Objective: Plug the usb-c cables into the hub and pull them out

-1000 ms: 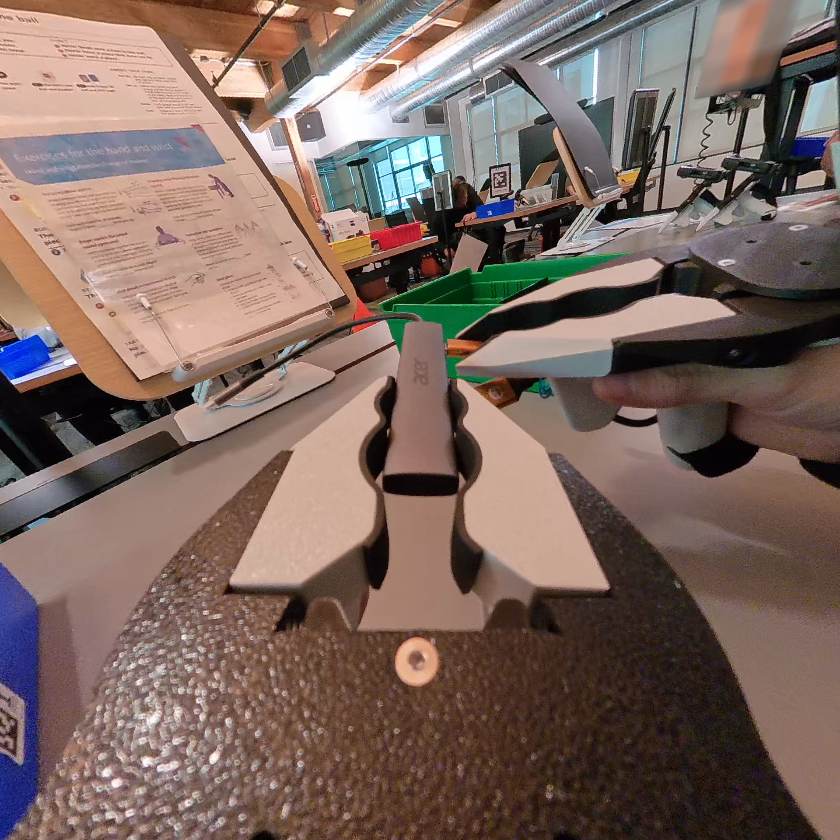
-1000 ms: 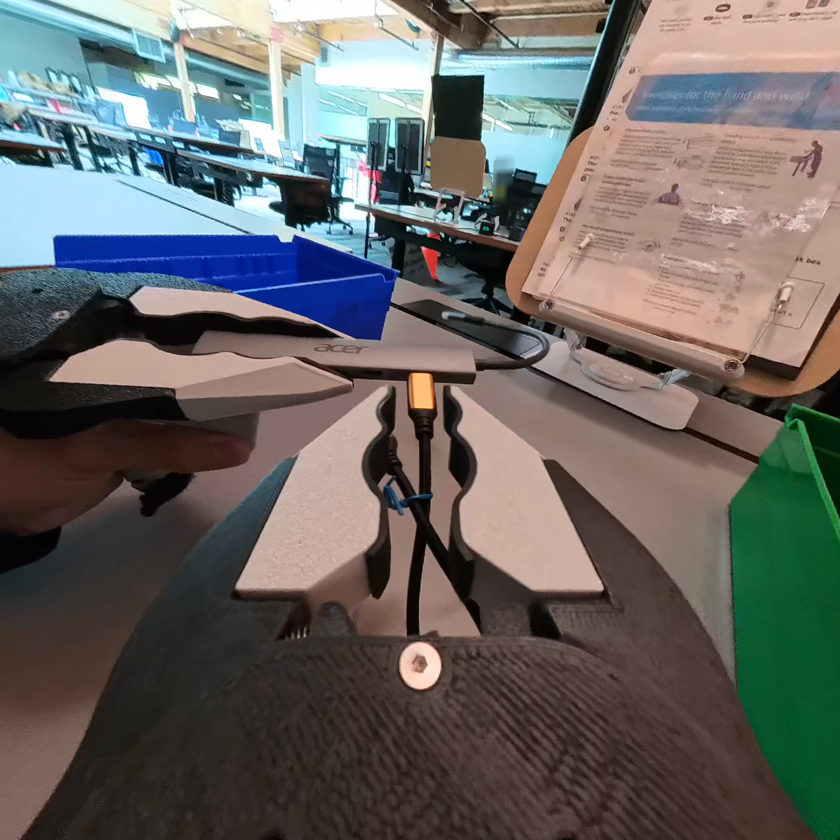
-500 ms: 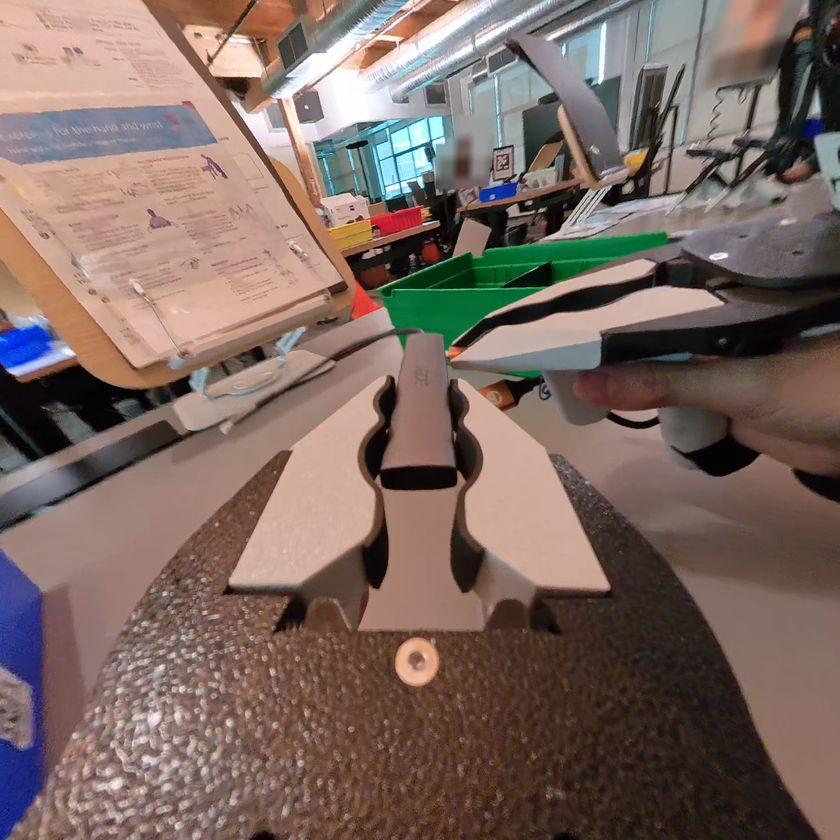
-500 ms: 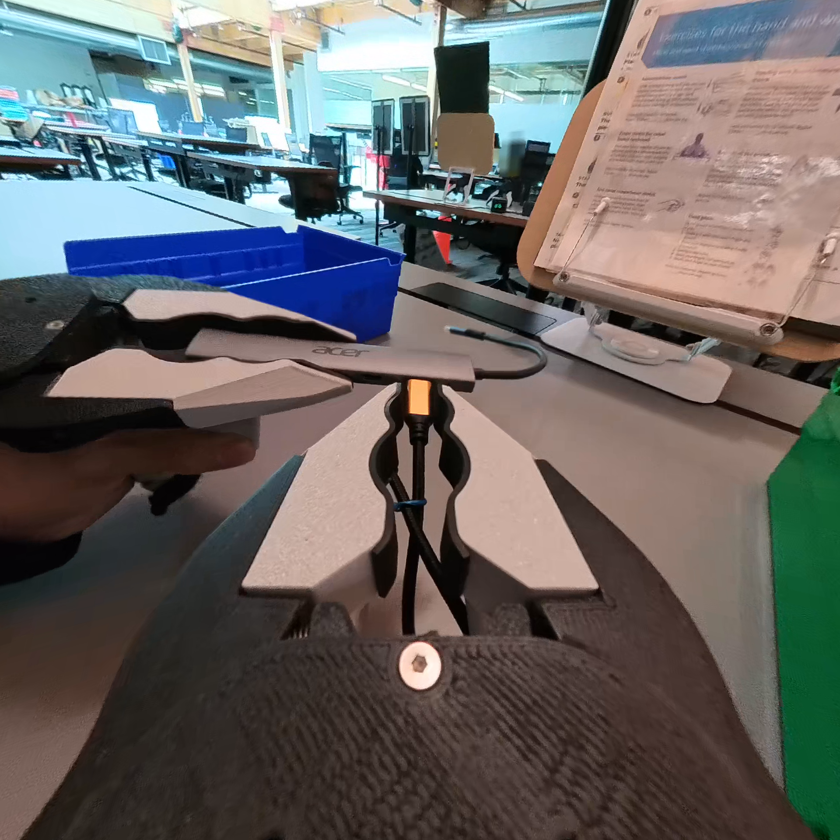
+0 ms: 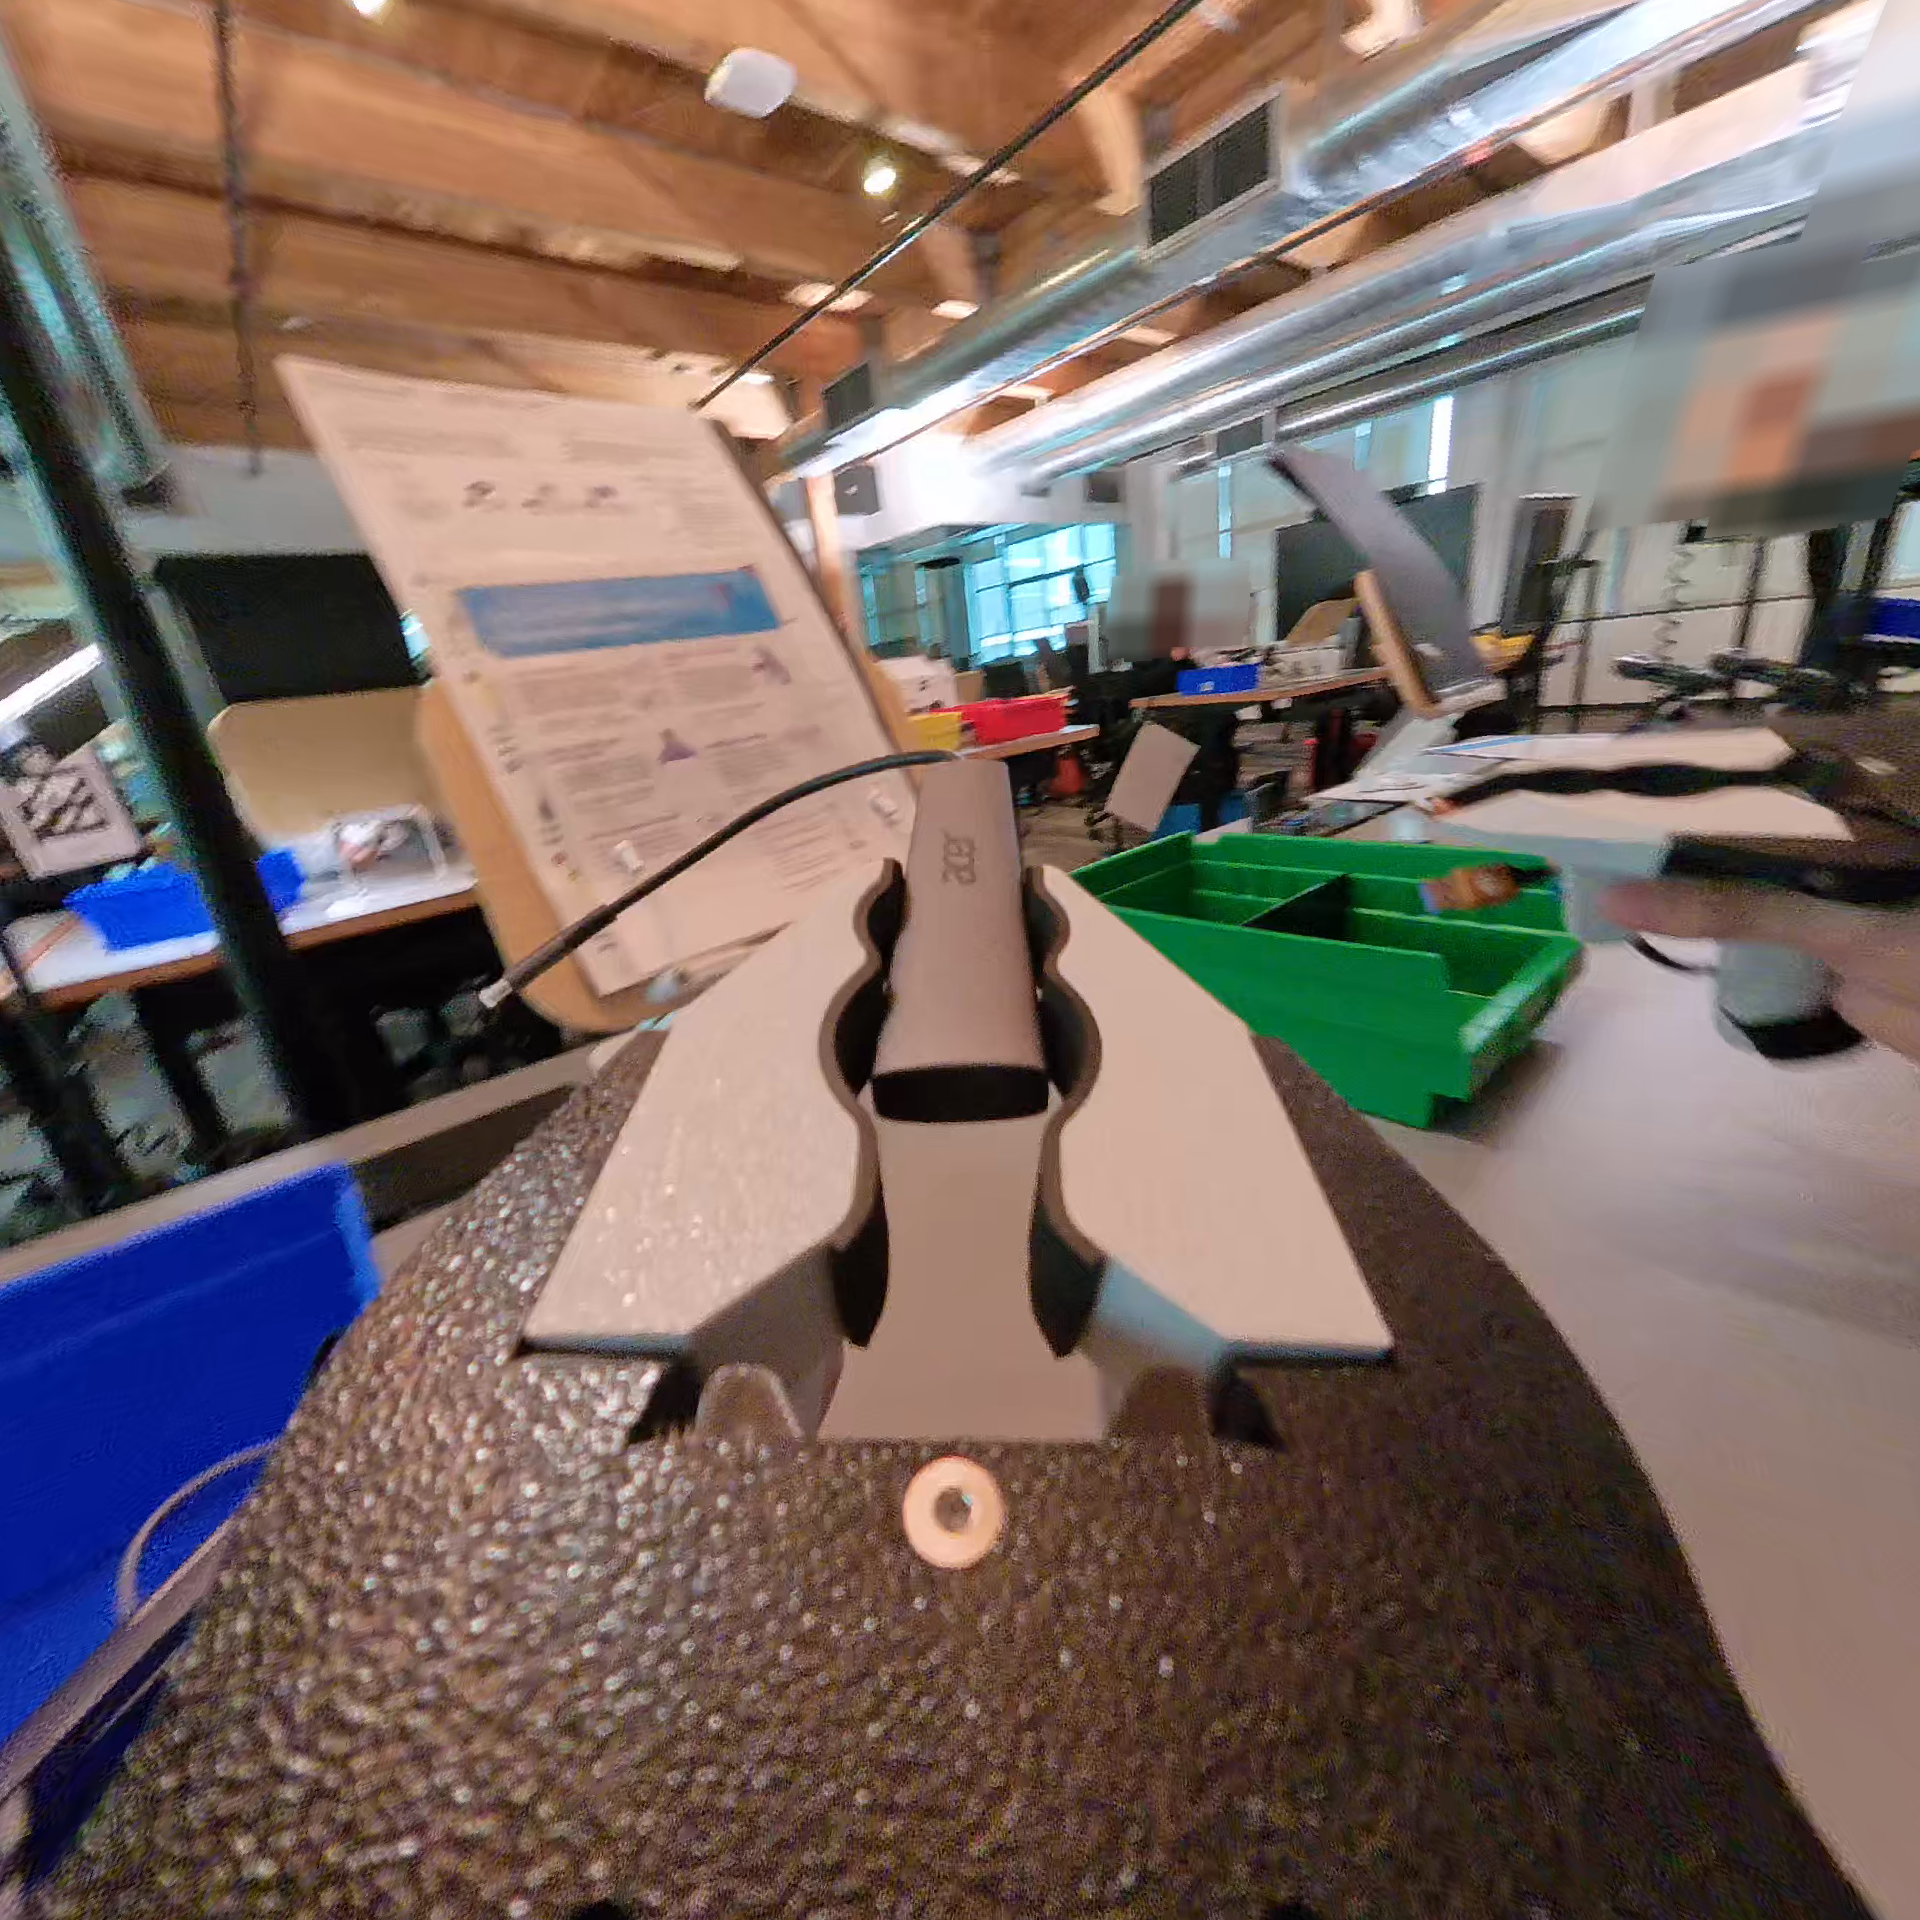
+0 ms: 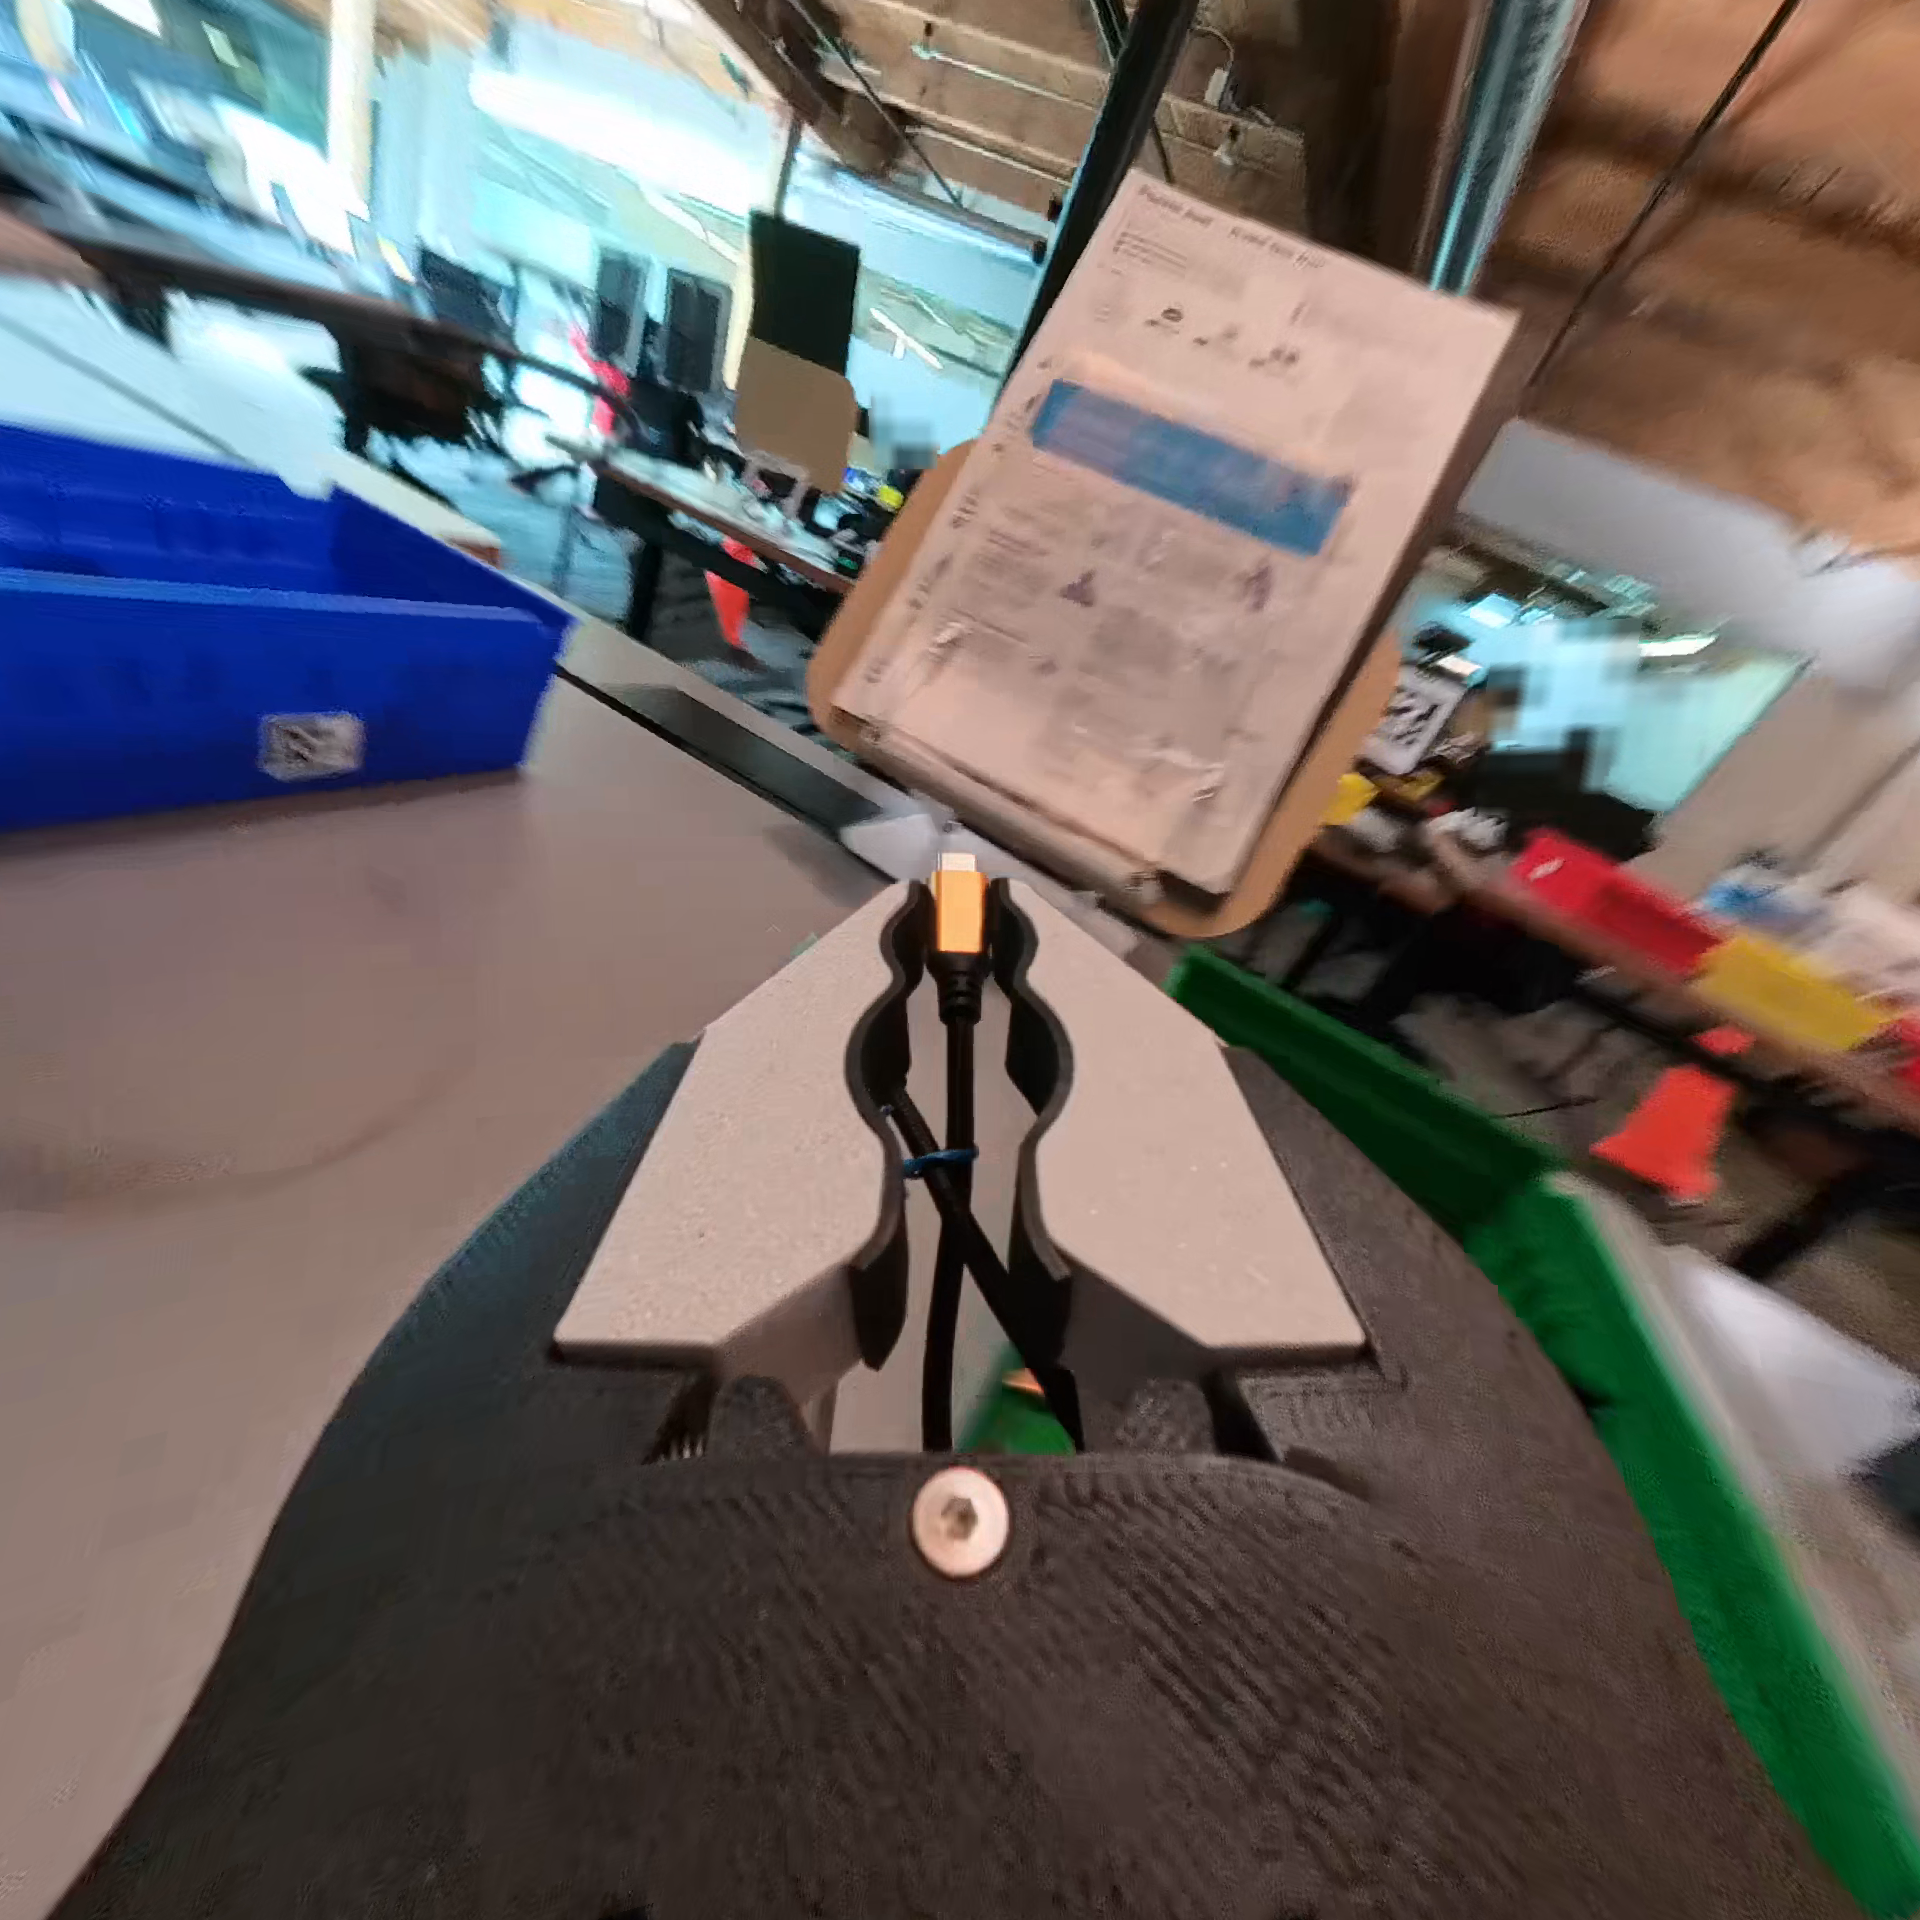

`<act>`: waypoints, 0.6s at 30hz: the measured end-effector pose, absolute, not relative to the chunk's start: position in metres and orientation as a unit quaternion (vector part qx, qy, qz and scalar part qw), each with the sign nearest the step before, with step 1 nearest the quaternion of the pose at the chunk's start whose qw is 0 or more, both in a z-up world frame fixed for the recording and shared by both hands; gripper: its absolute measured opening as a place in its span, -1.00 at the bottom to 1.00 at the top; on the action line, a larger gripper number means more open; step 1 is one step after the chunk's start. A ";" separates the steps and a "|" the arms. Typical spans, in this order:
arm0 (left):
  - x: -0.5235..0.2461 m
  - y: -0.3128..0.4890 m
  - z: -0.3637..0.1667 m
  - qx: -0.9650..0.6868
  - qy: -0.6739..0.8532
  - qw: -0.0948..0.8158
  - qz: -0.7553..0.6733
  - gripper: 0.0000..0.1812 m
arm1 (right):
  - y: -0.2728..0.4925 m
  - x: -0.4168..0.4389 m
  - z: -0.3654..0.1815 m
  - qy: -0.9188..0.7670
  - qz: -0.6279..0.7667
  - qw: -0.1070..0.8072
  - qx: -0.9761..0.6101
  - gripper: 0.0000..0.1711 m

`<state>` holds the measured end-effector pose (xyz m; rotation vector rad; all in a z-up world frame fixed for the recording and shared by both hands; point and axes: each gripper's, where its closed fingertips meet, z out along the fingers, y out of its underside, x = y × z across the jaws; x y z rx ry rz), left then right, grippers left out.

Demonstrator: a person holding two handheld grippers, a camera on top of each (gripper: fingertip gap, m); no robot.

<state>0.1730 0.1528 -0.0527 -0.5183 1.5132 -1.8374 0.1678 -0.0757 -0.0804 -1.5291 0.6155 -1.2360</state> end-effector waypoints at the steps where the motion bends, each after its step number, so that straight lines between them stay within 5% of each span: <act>1: 0.167 0.144 -0.052 -0.182 0.585 0.338 -0.714 -0.76 | -0.088 0.171 -0.077 0.237 -0.533 0.482 -0.654 -0.88; 5: 0.161 0.123 -0.059 -0.157 0.602 0.310 -0.719 -0.76 | -0.149 0.201 -0.088 0.206 -0.525 0.367 -0.740 -0.88; 12: 0.159 0.118 -0.062 -0.153 0.606 0.292 -0.724 -0.76 | -0.171 0.238 -0.152 0.206 -0.330 0.349 -0.853 -0.87; 18: 0.164 0.120 -0.070 -0.162 0.614 0.281 -0.720 -0.77 | -0.189 0.257 -0.167 0.261 -0.320 0.337 -0.846 -0.57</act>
